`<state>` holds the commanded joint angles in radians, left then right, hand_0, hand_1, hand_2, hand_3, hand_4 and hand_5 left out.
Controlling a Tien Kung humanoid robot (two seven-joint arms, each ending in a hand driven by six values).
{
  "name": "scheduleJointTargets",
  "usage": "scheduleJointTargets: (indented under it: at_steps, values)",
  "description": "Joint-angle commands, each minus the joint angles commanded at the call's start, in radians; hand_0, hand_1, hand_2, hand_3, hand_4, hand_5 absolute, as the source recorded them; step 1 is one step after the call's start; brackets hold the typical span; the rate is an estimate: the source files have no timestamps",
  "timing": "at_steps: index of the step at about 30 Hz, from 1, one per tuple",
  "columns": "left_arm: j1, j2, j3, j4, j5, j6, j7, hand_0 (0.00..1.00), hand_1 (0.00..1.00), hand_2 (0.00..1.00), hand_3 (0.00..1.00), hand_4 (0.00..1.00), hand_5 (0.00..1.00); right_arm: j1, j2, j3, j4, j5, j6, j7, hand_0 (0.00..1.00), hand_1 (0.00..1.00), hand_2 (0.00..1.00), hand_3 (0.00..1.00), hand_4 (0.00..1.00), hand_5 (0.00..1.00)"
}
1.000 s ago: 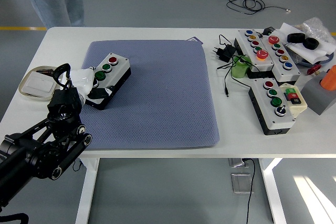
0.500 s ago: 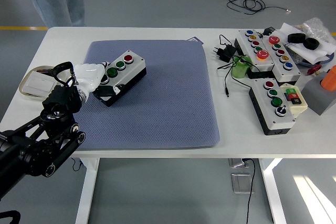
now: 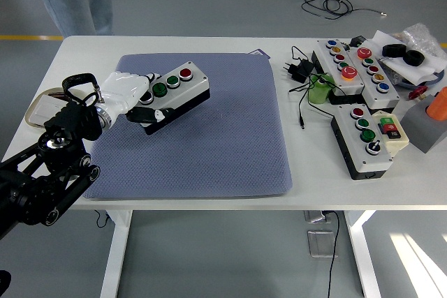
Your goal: Pick up the button,place it on the desk,press the button,press the button
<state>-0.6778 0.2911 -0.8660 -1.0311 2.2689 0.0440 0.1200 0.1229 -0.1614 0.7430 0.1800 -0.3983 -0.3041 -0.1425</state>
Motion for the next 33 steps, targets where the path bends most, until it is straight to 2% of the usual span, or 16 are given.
scheduleJointTargets:
  at_steps: [4,10,14,19,30,33]
  values:
    - [-0.019,0.015,0.032,-0.004,0.000,0.005,-0.062,0.382,0.318,0.312,0.335,0.531,0.002,0.002,0.000,0.000,0.000,-0.003,0.001,-0.001,0.787,0.797,0.817,0.751,0.412,0.479]
    - [-0.030,0.024,0.037,-0.003,0.000,0.007,-0.127,0.385,0.314,0.301,0.333,0.519,0.002,0.003,0.000,-0.003,0.000,-0.002,0.002,-0.001,0.787,0.797,0.817,0.751,0.412,0.479]
    - [-0.037,0.030,0.051,-0.002,0.000,-0.003,-0.154,0.389,0.317,0.307,0.339,0.507,0.002,0.002,0.001,-0.008,0.000,0.007,0.001,0.001,0.787,0.797,0.817,0.751,0.412,0.479]
    - [-0.048,0.034,0.077,-0.004,0.000,-0.011,-0.157,0.390,0.310,0.305,0.331,0.491,0.002,0.000,0.002,-0.011,0.000,0.006,0.001,-0.001,0.787,0.797,0.817,0.751,0.412,0.479]
    - [-0.079,0.054,0.149,0.003,-0.032,0.012,-0.265,0.392,0.309,0.302,0.328,0.483,0.002,-0.005,0.005,-0.014,0.000,0.008,-0.001,-0.003,0.787,0.797,0.817,0.751,0.412,0.479]
    - [-0.101,0.064,0.191,0.024,-0.058,0.040,-0.311,0.410,0.317,0.305,0.328,0.483,0.002,-0.006,0.007,-0.013,0.000,0.001,-0.001,-0.007,0.787,0.797,0.817,0.751,0.412,0.479]
